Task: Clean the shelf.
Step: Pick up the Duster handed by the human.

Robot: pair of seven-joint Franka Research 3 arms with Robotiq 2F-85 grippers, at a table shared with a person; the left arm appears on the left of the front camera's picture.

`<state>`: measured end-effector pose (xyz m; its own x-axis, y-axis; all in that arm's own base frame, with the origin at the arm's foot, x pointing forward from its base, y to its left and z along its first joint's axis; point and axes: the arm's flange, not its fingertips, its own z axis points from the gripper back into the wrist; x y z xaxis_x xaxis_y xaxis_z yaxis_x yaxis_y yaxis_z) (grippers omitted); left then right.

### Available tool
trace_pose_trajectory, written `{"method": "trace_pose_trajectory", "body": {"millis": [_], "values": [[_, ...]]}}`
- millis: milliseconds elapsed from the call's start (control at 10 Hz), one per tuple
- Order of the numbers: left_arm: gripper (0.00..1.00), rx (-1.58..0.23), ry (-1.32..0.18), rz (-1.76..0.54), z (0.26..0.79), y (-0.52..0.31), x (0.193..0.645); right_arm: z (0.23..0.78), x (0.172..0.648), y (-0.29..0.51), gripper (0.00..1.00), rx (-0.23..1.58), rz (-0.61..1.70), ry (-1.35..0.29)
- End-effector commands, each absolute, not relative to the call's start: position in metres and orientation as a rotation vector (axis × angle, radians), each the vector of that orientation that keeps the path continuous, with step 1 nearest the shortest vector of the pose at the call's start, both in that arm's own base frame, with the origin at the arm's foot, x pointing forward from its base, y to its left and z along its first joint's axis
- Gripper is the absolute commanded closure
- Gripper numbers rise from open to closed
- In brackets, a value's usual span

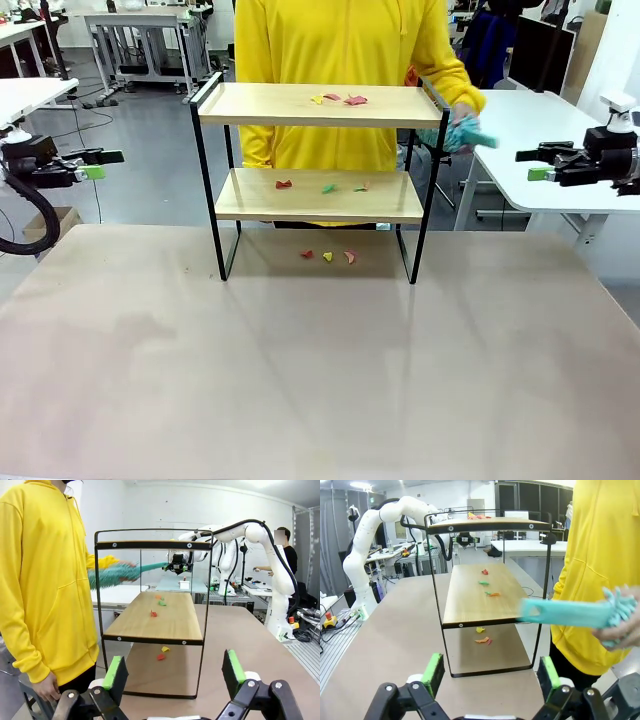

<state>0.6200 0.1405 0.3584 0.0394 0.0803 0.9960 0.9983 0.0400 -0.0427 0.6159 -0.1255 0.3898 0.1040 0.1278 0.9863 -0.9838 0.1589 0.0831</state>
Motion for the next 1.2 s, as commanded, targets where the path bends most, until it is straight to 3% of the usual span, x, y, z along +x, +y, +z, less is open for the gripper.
{"method": "trace_pose_trajectory", "body": {"millis": [0,1100], "values": [[0.0,-1.255,-1.257,-1.119,0.3603,0.1413,0.6206,0.3915,0.6173,-0.1259,0.0,1.03,1.085,-1.118],[0.0,-1.255,-1.257,-1.119,0.3603,0.1413,0.6206,0.3915,0.6173,-0.1259,0.0,1.03,1.085,-1.118]]}}
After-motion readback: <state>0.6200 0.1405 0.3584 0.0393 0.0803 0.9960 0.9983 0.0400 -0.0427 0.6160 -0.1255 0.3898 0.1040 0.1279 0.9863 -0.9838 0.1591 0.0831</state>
